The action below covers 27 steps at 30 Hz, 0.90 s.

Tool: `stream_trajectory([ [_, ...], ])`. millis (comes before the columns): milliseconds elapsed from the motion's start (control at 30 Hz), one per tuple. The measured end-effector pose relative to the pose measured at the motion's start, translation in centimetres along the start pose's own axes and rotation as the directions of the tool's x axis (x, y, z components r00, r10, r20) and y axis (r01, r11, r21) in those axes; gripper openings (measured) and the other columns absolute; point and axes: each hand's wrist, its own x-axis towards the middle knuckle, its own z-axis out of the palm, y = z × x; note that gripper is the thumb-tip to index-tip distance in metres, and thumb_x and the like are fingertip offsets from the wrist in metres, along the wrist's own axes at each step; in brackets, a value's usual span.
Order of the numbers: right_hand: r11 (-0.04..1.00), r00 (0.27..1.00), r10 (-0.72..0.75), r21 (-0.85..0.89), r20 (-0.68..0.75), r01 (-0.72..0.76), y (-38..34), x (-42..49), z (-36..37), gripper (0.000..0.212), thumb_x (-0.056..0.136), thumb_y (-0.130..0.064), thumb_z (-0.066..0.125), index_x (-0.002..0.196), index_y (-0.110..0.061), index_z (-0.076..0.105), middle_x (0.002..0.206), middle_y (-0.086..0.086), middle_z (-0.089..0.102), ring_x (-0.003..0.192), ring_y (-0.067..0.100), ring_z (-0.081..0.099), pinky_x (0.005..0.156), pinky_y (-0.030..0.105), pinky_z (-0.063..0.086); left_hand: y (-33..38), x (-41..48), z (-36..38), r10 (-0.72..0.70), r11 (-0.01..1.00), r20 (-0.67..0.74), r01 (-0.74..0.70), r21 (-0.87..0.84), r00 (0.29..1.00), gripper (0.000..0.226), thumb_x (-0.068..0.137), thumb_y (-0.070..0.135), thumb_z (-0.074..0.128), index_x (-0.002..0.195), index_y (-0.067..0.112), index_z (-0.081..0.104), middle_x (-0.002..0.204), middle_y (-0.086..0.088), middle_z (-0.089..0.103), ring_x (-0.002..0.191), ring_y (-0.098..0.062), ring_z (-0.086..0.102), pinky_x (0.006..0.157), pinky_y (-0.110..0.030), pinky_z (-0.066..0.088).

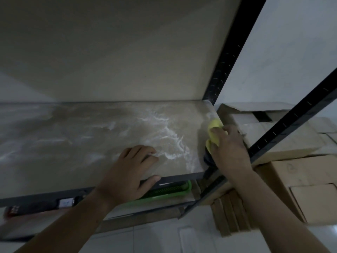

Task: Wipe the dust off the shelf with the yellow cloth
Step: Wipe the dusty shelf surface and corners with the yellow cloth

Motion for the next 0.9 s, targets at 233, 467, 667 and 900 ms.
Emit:
stream_trajectory([
  [233,0.965,0.881,-0.095,-0.174,0.464,0.195,1.2,-0.7,-0.5,0.057,0.099,-0.02,0.037,0.15,-0.014,0.014,0.158,0.011,0.01,0.145,0.036,0.014,0.113,0.046,0.022,-0.4,-0.1,0.3,0.022,1.0,-0.027,-0.022,0.009,0.999,0.046,0.102,0.051,0.054,0.125,0.014,0.071,0.133,-0.005,0.06,0.126,-0.028,0.055,0.1,-0.039,0.041],
  [467,0.966,0.877,-0.19,-0.074,0.441,0.247,-0.8,-2.8,-0.5,0.062,0.096,-0.025,0.051,0.15,-0.022,0.023,0.146,0.011,0.031,0.124,0.032,0.043,0.103,0.04,0.042,-0.5,0.0,0.6,0.021,1.0,-0.026,-0.02,0.019,0.999,0.044,0.101,0.051,0.056,0.124,0.017,0.069,0.135,-0.005,0.059,0.126,-0.029,0.054,0.099,-0.04,0.041],
  [667,0.962,0.947,-0.272,0.063,0.171,0.265,-6.5,-2.6,2.2,0.05,0.09,-0.017,0.053,0.137,-0.021,0.041,0.136,0.009,0.045,0.111,0.029,0.047,0.094,0.038,0.046,-0.3,0.0,0.3,-0.003,1.0,0.012,0.003,0.003,1.0,0.047,0.103,0.053,0.052,0.128,0.016,0.068,0.136,-0.004,0.057,0.13,-0.026,0.053,0.103,-0.038,0.04],
  [900,0.965,0.97,-0.243,0.112,0.029,0.238,-2.7,1.6,0.4,0.043,0.092,-0.03,0.052,0.134,-0.023,0.049,0.128,0.011,0.058,0.113,0.034,0.052,0.099,0.042,0.043,-0.2,-0.1,0.2,-0.015,1.0,0.022,0.015,0.005,1.0,0.049,0.103,0.054,0.05,0.13,0.016,0.067,0.136,-0.003,0.057,0.129,-0.027,0.054,0.103,-0.037,0.038],
])
